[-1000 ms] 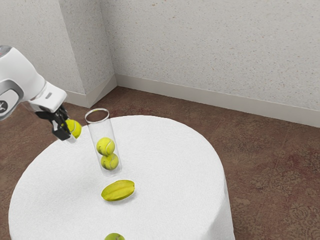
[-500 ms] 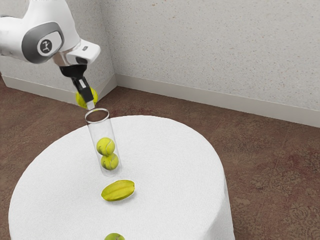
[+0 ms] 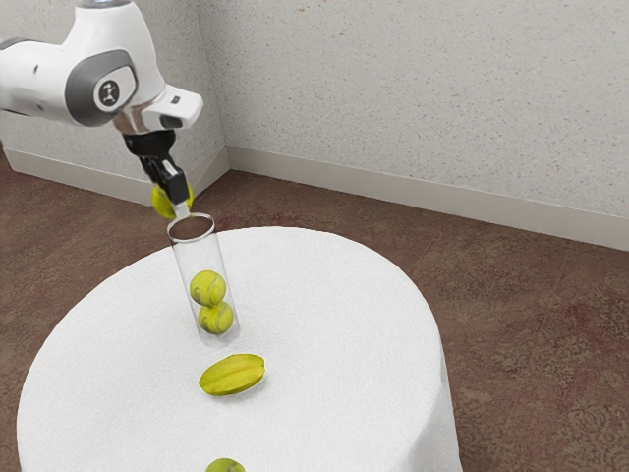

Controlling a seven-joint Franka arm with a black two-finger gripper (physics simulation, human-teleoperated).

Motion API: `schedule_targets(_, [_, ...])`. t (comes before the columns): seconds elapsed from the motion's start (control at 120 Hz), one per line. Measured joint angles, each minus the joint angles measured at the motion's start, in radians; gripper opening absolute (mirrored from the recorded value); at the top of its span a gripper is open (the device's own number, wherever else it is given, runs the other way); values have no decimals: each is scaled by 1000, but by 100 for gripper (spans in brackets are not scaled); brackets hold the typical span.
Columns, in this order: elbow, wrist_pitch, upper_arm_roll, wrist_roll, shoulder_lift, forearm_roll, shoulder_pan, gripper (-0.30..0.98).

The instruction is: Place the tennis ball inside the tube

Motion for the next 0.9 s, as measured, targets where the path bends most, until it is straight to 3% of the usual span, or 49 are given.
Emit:
schedule_targets(0.15, [9,4,0,-6,18,-8,-13,31])
schedule_targets(0.342, [11,2,-3,-10,20,-27,-15,52])
schedule_targets(0.558, [13,-4,-3,-11,17,-43,-3,63])
schedule_targets(0.7, [130,-82,-32,-43,18,-71,22,66])
schedule_targets(0.733, [159,-102,-57,-55,18,-73,39,66])
schedule_targets(0.9, [260,-200,-397,-143,1,-61,321,67])
